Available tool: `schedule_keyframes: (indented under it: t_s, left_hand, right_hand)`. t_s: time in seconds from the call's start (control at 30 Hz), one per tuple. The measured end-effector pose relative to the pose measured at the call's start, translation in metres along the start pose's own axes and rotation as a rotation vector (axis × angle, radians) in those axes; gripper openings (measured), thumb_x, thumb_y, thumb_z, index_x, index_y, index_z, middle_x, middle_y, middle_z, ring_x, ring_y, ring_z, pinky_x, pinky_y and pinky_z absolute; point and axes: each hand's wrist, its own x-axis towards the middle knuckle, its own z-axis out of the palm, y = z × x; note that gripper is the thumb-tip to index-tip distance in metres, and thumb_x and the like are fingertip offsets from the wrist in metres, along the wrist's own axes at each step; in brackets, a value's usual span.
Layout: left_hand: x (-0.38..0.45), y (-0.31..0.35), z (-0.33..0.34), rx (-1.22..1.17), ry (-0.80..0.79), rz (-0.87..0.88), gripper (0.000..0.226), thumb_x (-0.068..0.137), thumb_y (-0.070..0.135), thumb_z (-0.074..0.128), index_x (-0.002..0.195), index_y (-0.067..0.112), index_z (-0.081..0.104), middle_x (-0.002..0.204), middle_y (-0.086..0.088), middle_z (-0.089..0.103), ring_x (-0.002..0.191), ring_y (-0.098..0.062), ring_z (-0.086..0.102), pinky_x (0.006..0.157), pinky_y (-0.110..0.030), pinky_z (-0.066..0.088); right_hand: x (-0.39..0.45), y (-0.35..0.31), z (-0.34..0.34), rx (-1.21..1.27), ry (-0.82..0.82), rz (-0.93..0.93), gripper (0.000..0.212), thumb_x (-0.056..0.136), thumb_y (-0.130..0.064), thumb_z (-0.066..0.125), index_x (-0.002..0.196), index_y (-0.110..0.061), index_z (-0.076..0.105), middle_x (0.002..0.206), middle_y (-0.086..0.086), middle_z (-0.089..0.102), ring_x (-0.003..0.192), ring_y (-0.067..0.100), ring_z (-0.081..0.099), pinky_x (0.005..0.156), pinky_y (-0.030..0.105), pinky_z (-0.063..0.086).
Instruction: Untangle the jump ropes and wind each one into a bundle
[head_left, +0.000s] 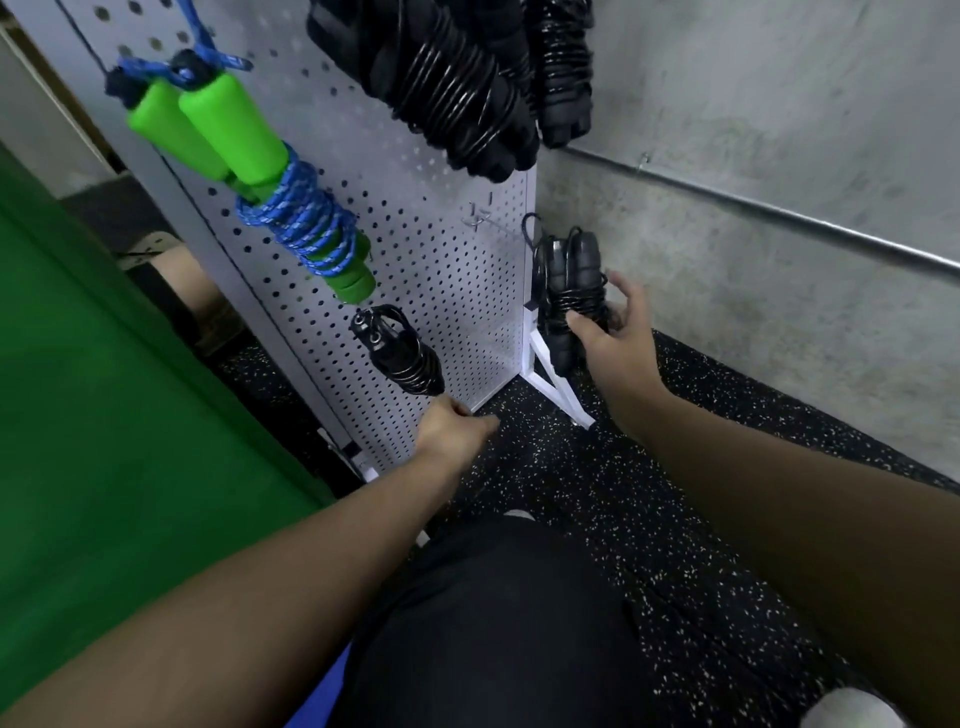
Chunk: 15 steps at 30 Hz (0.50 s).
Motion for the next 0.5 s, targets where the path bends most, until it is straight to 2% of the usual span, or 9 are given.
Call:
schedule_keyframes:
  t_s: [0.1, 0.27, 0.4, 0.43, 0.5]
  left_hand:
    - [0.011, 0.005, 0.007, 0.033, -0.06, 0.024, 0.025, 0.092, 0.018, 0.074, 0.093, 0.017, 0.049, 0.076, 0.0, 0.051, 0.059, -0.011, 0.043, 0.044, -0.02, 0.037]
    - [0.03, 0.01, 0.014, 0.04, -0.091, 0.049, 0.026, 0.088, 0.018, 0.075, 0.089, 0.019, 0.049, 0.077, -0.003, 0.054, 0.06, -0.016, 0.044, 0.057, -0.03, 0.038]
    - [0.042, 0.017, 0.02, 0.06, -0.12, 0.089, 0.025, 0.086, 0.015, 0.075, 0.089, 0.019, 0.05, 0.076, -0.002, 0.054, 0.061, -0.017, 0.046, 0.06, -0.032, 0.038]
    - [0.044, 0.022, 0.021, 0.062, -0.126, 0.101, 0.025, 0.086, 0.014, 0.075, 0.089, 0.019, 0.05, 0.076, -0.003, 0.055, 0.06, -0.017, 0.046, 0.06, -0.032, 0.039]
    - [0.046, 0.029, 0.023, 0.045, -0.116, 0.124, 0.026, 0.086, 0.011, 0.074, 0.086, 0.019, 0.049, 0.073, -0.003, 0.055, 0.059, -0.018, 0.047, 0.062, -0.034, 0.041]
  right_hand:
    - [0.012, 0.005, -0.001, 0.017, 0.009, 0.021, 0.052, 0.093, -0.009, 0.064, 0.125, -0.045, 0.045, 0.123, 0.006, 0.062, 0.111, 0.025, 0.064, 0.096, 0.057, 0.053]
    - [0.028, 0.017, -0.001, -0.024, -0.033, 0.056, 0.051, 0.095, -0.003, 0.062, 0.134, -0.032, 0.045, 0.118, 0.003, 0.062, 0.097, 0.011, 0.065, 0.092, 0.045, 0.056]
    - [0.041, 0.026, 0.004, -0.067, -0.078, 0.102, 0.054, 0.093, -0.004, 0.064, 0.139, -0.026, 0.043, 0.118, 0.009, 0.066, 0.083, 0.014, 0.064, 0.066, 0.033, 0.053]
    - [0.043, 0.028, 0.004, -0.073, -0.098, 0.111, 0.057, 0.093, -0.004, 0.064, 0.141, -0.025, 0.042, 0.119, 0.01, 0.065, 0.082, 0.014, 0.064, 0.066, 0.035, 0.055]
    - [0.043, 0.026, 0.004, -0.168, -0.1, 0.14, 0.061, 0.093, -0.008, 0.066, 0.145, -0.025, 0.039, 0.124, 0.005, 0.058, 0.093, 0.011, 0.062, 0.079, 0.035, 0.057]
